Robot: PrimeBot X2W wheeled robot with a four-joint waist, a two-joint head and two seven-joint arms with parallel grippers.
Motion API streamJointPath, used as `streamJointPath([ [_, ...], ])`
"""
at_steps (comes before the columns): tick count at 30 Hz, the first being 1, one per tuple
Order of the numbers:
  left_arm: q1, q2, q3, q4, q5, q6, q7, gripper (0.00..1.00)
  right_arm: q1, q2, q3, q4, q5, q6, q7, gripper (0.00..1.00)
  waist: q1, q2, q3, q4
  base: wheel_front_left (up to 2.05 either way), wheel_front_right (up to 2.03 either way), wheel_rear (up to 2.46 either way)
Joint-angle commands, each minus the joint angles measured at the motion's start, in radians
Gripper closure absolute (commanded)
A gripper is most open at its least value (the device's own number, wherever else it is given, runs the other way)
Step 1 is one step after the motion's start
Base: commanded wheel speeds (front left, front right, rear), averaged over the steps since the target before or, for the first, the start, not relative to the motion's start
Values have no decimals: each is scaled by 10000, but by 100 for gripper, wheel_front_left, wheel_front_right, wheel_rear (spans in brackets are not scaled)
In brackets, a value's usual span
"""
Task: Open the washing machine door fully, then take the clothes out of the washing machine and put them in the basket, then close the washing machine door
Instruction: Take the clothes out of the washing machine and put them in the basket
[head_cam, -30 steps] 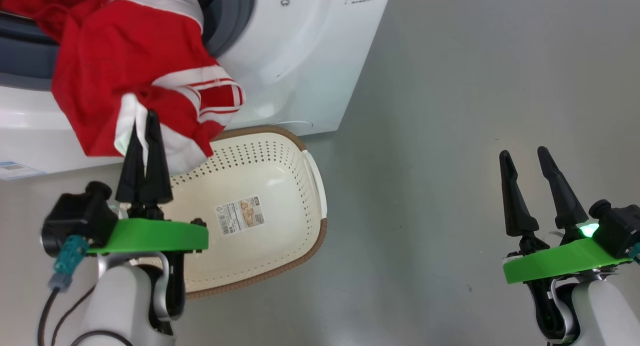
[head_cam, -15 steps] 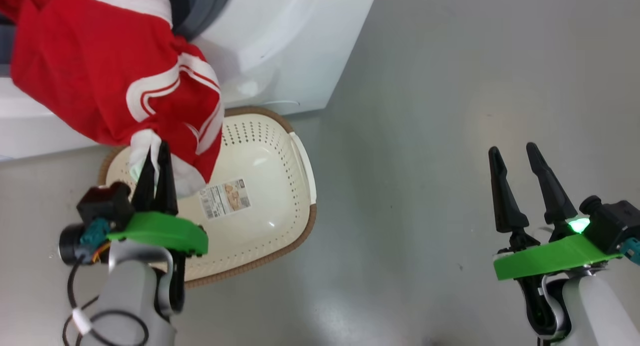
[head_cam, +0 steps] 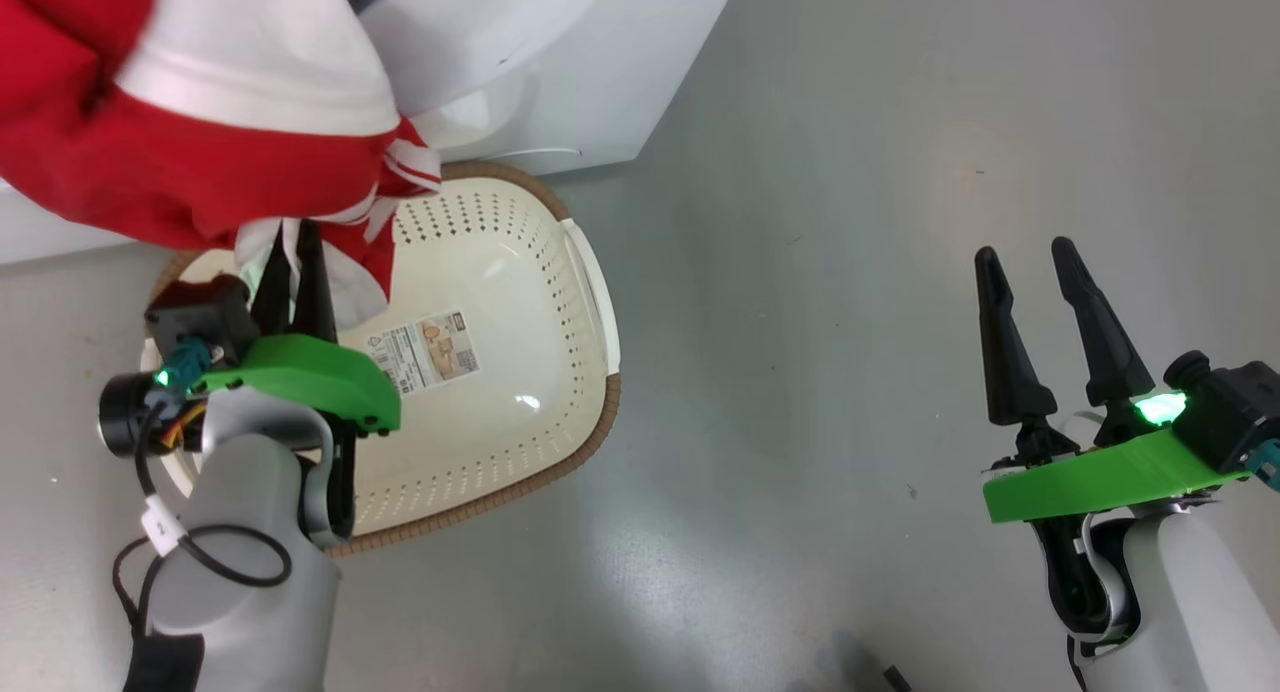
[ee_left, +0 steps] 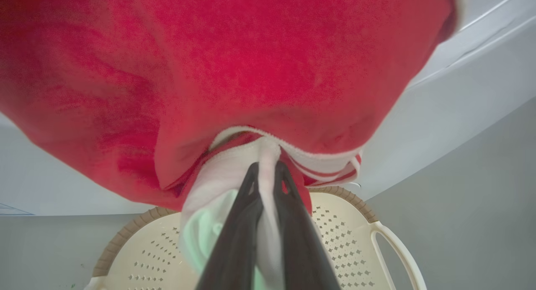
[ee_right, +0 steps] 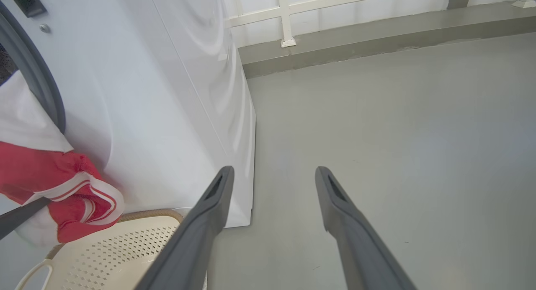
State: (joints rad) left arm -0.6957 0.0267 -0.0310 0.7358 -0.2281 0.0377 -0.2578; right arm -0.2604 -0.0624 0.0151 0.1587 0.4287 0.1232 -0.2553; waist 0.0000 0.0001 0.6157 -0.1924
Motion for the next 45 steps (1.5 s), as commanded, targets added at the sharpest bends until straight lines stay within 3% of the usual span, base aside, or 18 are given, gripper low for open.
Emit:
streamJointPath([
  [1, -114, 235, 291, -55, 146, 65, -40, 100, -13, -50, 234, -245, 29, 75, -65, 0, 0, -1, 70, 6, 0, 0, 0],
  [5, -264, 235, 344, 99, 187, 64, -40, 91, -56, -40, 251, -234, 33, 75, -65, 0, 0, -1, 102, 9, 0, 0, 0],
  [7, -303, 235, 381, 186, 199, 58, -40, 78, -71, -37, 257, -228, 36, 75, -65, 0, 0, -1, 113, 7, 0, 0, 0],
  [8, -326, 235, 394, 223, 198, 51, -40, 66, -79, -35, 256, -228, 38, 75, -65, 0, 0, -1, 126, 10, 0, 0, 0],
  [10, -364, 235, 407, 271, 201, 40, -40, 3, -104, -33, 257, -228, 51, 75, -65, 0, 0, -1, 160, 19, 0, 0, 0],
  [11, -380, 235, 408, 284, 200, 37, -40, 0, -118, -33, 255, -228, 57, 75, -65, 0, 0, -1, 176, 28, 0, 0, 0],
  [29, 482, 235, 163, -877, -497, -21, -40, 0, 2, -226, 203, -196, -18, 75, -65, 0, 0, -1, -178, 504, 0, 0, 0],
  [45, 2188, 235, -206, -3875, -628, 457, -40, 0, 366, -546, 138, -251, -146, 75, -65, 0, 0, -1, -642, 1149, 0, 0, 0],
])
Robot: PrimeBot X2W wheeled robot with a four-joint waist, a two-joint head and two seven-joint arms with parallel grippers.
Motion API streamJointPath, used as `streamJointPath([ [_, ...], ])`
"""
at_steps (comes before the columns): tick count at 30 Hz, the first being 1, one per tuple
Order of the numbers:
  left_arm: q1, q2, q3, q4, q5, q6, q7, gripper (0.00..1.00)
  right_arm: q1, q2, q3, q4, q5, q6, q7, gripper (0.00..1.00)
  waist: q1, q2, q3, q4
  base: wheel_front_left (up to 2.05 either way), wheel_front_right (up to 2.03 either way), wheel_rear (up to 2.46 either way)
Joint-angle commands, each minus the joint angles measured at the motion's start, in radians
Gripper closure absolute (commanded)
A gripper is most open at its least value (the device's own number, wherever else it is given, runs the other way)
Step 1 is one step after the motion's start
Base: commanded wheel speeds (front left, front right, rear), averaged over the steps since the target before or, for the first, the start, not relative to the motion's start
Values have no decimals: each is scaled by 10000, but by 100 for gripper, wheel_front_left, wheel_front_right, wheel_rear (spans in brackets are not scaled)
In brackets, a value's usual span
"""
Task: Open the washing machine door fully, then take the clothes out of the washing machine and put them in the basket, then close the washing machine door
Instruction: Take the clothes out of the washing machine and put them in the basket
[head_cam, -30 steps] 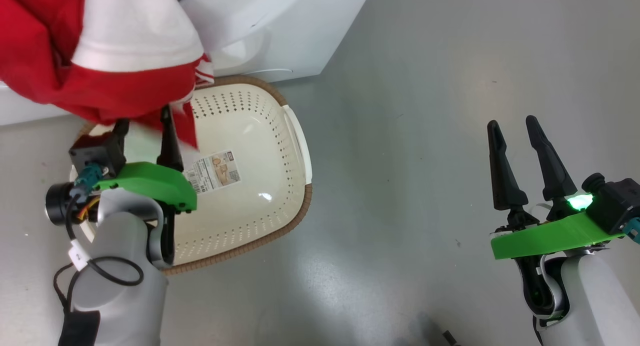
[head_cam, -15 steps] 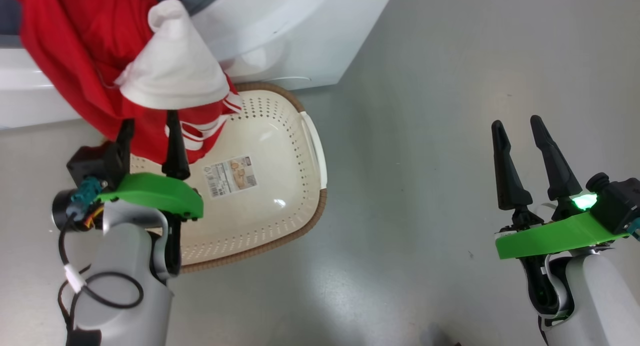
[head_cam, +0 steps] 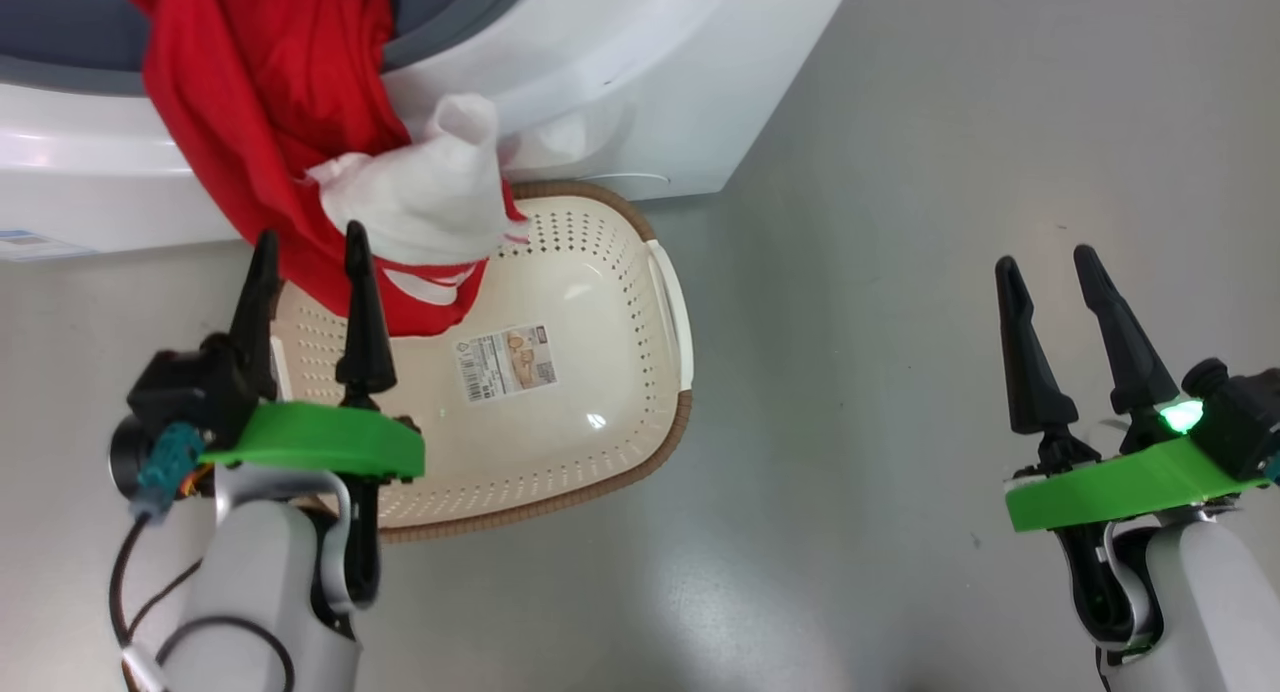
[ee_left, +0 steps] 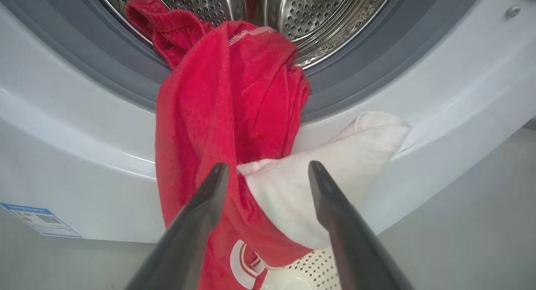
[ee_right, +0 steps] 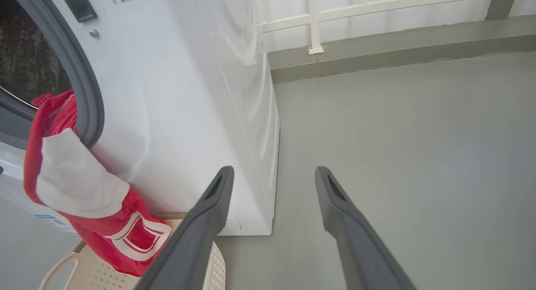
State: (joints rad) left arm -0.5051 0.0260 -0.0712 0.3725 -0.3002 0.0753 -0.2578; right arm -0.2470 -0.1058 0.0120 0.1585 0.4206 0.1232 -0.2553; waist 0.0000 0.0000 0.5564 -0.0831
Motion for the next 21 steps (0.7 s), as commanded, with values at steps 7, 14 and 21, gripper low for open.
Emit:
streamJointPath([
  [7, 1272, 242, -2, -1393, 91, 506, -40, 0, 345, -174, 180, -242, -96, 75, -65, 0, 0, 0, -188, 225, 0, 0, 0],
  [14, 2074, 242, -154, -2296, 82, 923, -40, 0, 364, -199, 220, -262, -81, 75, -65, 0, 0, 0, -181, 250, 0, 0, 0],
  [21, 2271, 242, -295, -2714, 50, 1198, -40, 0, 349, -212, 193, -276, -79, 75, -65, 0, 0, 0, -134, 260, 0, 0, 0],
])
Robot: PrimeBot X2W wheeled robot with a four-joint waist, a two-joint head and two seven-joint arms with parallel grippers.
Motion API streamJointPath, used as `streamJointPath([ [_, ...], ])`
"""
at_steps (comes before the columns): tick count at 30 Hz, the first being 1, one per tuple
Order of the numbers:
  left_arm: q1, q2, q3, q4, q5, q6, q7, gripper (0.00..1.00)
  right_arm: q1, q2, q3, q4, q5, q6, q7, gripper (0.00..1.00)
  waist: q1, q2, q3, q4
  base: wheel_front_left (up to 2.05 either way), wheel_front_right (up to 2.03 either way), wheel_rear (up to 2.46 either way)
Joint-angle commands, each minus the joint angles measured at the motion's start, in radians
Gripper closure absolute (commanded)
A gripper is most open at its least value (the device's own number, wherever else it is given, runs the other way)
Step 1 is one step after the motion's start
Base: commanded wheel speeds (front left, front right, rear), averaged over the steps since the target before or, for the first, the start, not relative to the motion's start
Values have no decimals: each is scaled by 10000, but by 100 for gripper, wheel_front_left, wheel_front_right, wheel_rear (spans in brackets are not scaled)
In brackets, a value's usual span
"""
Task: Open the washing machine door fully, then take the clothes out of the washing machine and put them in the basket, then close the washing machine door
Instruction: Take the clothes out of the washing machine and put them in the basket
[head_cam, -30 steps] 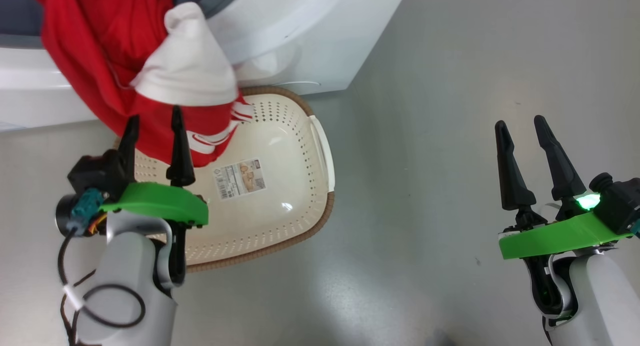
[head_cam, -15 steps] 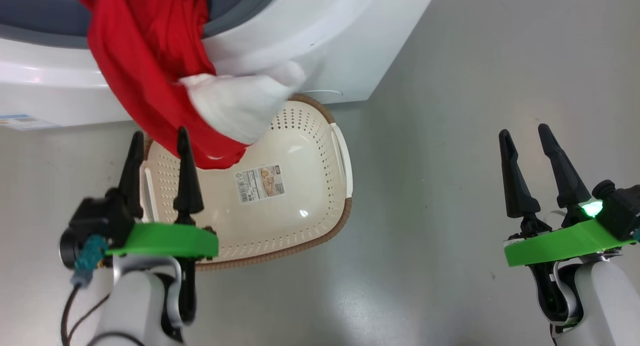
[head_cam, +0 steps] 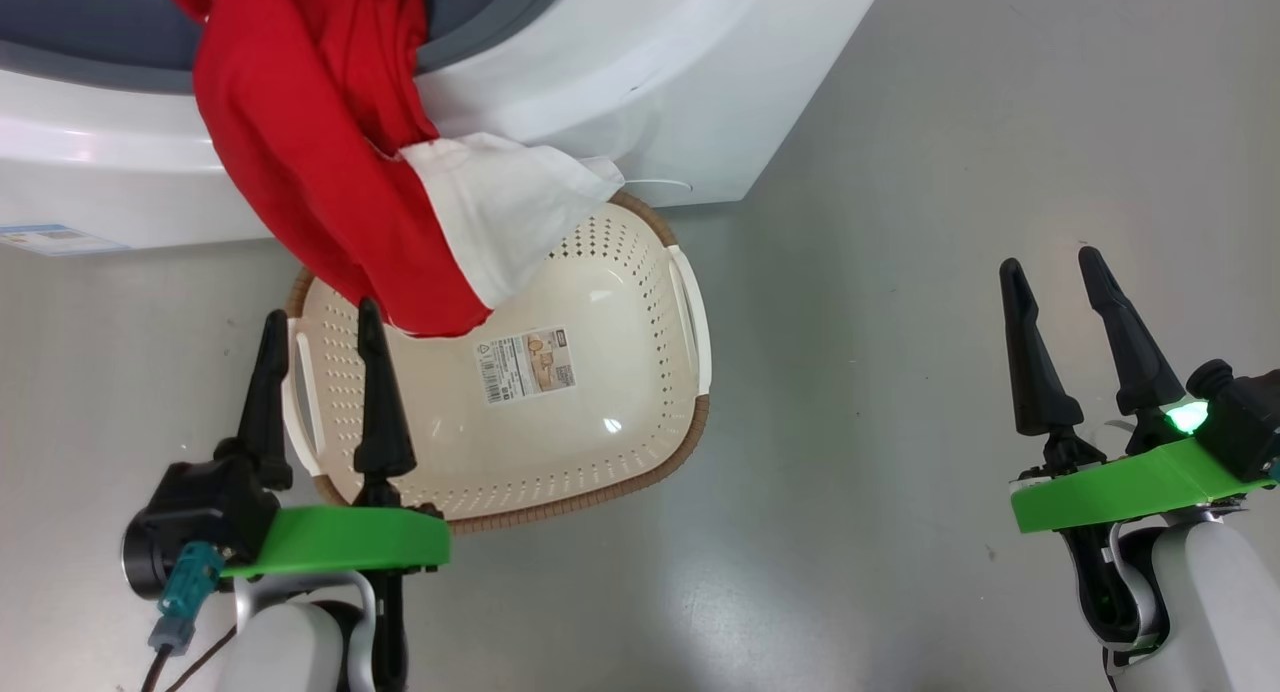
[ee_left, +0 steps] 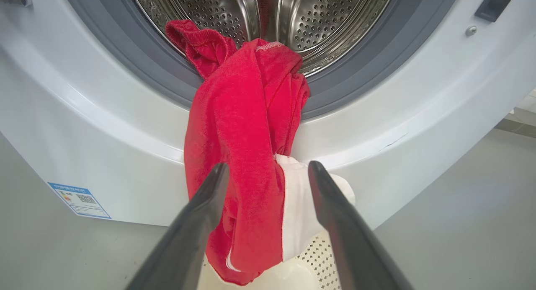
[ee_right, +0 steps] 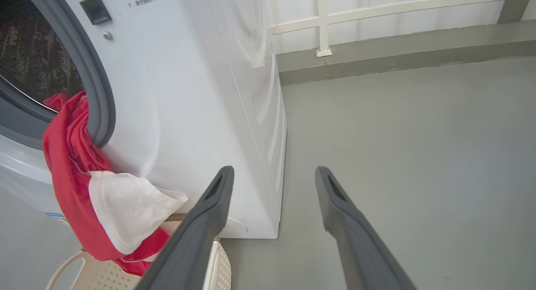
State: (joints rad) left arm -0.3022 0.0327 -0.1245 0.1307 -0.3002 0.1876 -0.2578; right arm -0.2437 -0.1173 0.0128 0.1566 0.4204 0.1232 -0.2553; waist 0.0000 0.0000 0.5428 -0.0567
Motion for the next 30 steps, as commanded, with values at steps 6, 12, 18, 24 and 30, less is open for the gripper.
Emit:
streamJointPath([
  [6, -66, 175, 152, -298, 109, 24, -40, 0, 293, -95, 130, -284, -75, 75, -65, 0, 0, 0, 83, 37, 0, 0, 0],
  [12, -1328, 175, 174, 349, 364, -213, -40, 0, 203, -100, 58, -334, -78, 75, -65, 0, 0, 0, 272, 151, 0, 0, 0],
  [18, -3376, 175, 337, 1881, 738, -441, -40, 0, 107, -126, 86, -341, -69, 75, -65, 0, 0, 0, 446, 176, 0, 0, 0],
  [24, -5319, 175, 577, 3782, 955, -552, -40, 0, 12, -100, 185, -341, -45, 75, -65, 0, 0, 0, 587, 39, 0, 0, 0],
  [30, -6997, 296, 685, 5600, 1194, -733, -40, 0, -10, -82, 191, -360, -31, 75, -65, 0, 0, 0, 705, -73, 0, 0, 0],
])
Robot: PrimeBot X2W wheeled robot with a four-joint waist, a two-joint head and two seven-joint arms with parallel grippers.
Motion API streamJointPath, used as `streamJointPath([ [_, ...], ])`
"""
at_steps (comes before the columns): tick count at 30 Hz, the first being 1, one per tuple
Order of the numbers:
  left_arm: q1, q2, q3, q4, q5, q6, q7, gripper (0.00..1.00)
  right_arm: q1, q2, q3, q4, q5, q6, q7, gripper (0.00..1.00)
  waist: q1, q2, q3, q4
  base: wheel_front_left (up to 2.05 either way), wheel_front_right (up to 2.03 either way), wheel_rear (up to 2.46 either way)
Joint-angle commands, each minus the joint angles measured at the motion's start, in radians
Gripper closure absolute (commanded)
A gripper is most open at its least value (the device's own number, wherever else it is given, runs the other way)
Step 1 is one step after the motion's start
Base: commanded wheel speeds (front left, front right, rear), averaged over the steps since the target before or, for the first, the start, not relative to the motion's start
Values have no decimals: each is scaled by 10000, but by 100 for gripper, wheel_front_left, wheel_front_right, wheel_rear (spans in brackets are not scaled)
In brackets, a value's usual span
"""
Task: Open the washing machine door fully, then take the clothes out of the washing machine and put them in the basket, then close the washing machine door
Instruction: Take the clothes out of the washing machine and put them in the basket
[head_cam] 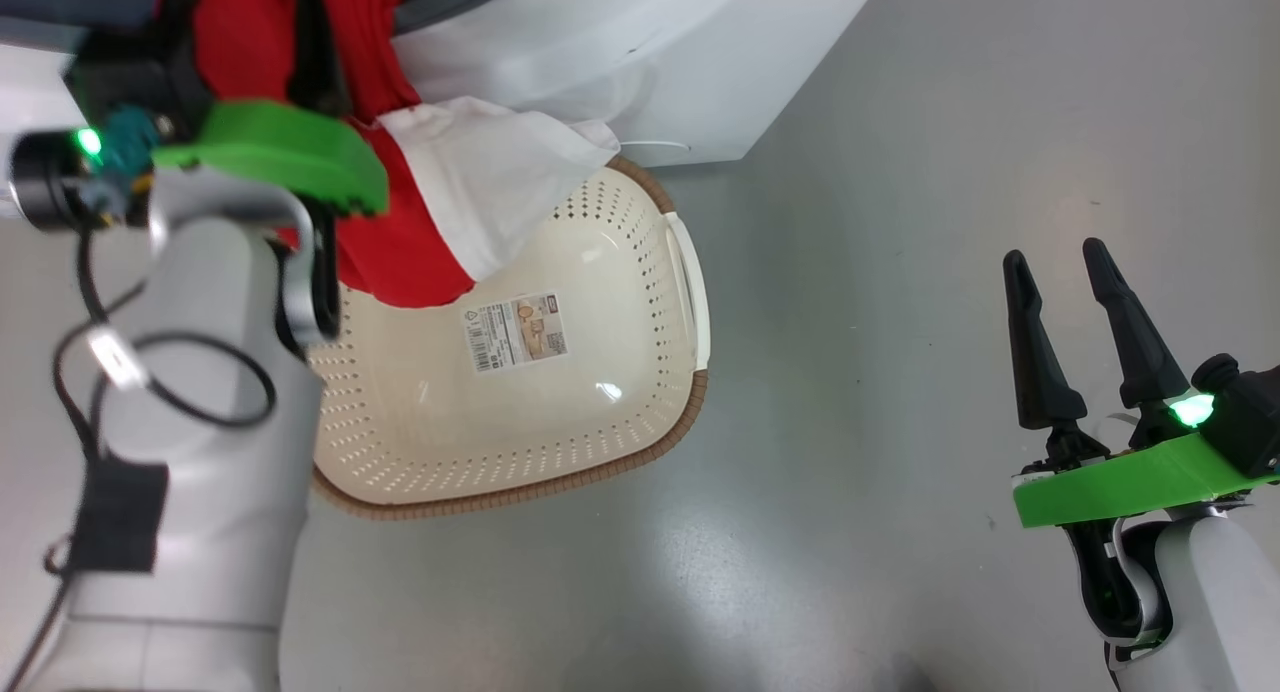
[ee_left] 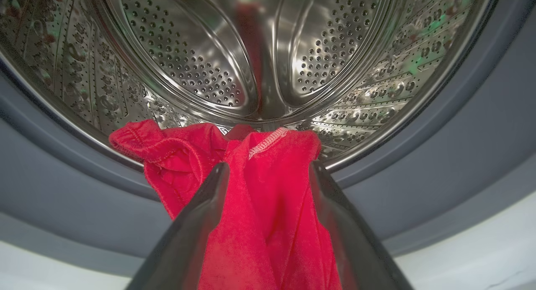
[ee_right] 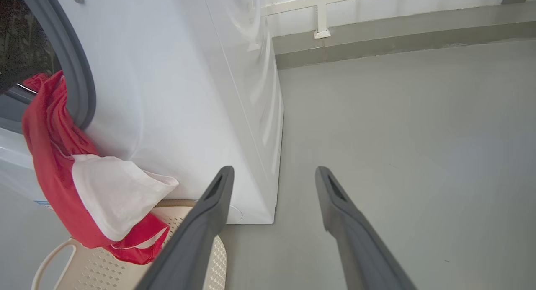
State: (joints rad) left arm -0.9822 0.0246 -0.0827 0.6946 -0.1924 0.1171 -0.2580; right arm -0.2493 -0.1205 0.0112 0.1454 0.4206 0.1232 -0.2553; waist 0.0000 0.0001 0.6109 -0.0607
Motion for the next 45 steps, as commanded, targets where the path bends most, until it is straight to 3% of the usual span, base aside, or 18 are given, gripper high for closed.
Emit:
streamJointPath([
  [1, -437, 406, 310, 227, 124, -42, -38, 0, 44, -46, 216, -242, -32, 75, -65, 0, 0, -1, 27, -54, 0, 0, 0],
  [11, -1986, 621, 433, 2903, 165, -112, -38, 0, 8, -12, 383, -209, -20, 75, -65, 0, 0, -1, 82, -233, 0, 0, 0],
  [22, -2587, 762, 370, 4826, 120, -304, -38, 0, 52, 32, 505, -195, -21, 75, -65, 0, 0, -1, 36, -428, 0, 0, 0],
  [23, -2605, 762, 366, 4946, 104, -333, -38, 8, 55, 33, 512, -196, -22, 75, -65, 0, 0, -1, 31, -434, 0, 0, 0],
  [24, -2626, 761, 357, 5030, 95, -350, -38, 29, 58, 34, 513, -197, -22, 75, -65, 0, 0, -1, 28, -438, 0, 0, 0],
  [25, -2647, 761, 352, 5083, 86, -356, -38, 36, 56, 35, 513, -199, -21, 75, -65, 0, 0, -1, 27, -440, 0, 0, 0],
  [26, -2657, 759, 344, 5141, 79, -361, -38, 54, 51, 36, 516, -201, -21, 75, -65, 0, 0, -1, 27, -443, 0, 0, 0],
  [27, -2668, 758, 337, 5193, 69, -371, -38, 63, 46, 36, 519, -206, -20, 75, -65, 0, 0, -1, 29, -446, 0, 0, 0],
  [28, -2681, 757, 332, 5226, 59, -386, -38, 85, 40, 37, 521, -210, -17, 75, -65, 0, 0, -1, 30, -447, 0, 0, 0],
  [29, -2695, 756, 328, 5235, 45, -415, -38, 98, 31, 38, 521, -215, -14, 75, -65, 0, 0, -1, 38, -448, 0, 0, 0],
  [37, -2154, 698, 330, 4305, 8, -667, -38, 100, 5, 81, 405, -242, -17, 75, -65, 0, 0, -1, 41, -365, 0, 0, 0],
  [45, -61, 466, 761, 1350, -38, -990, -38, 100, 39, 137, 232, -281, -41, 75, -65, 0, 0, -1, -7, -160, 0, 0, 0],
])
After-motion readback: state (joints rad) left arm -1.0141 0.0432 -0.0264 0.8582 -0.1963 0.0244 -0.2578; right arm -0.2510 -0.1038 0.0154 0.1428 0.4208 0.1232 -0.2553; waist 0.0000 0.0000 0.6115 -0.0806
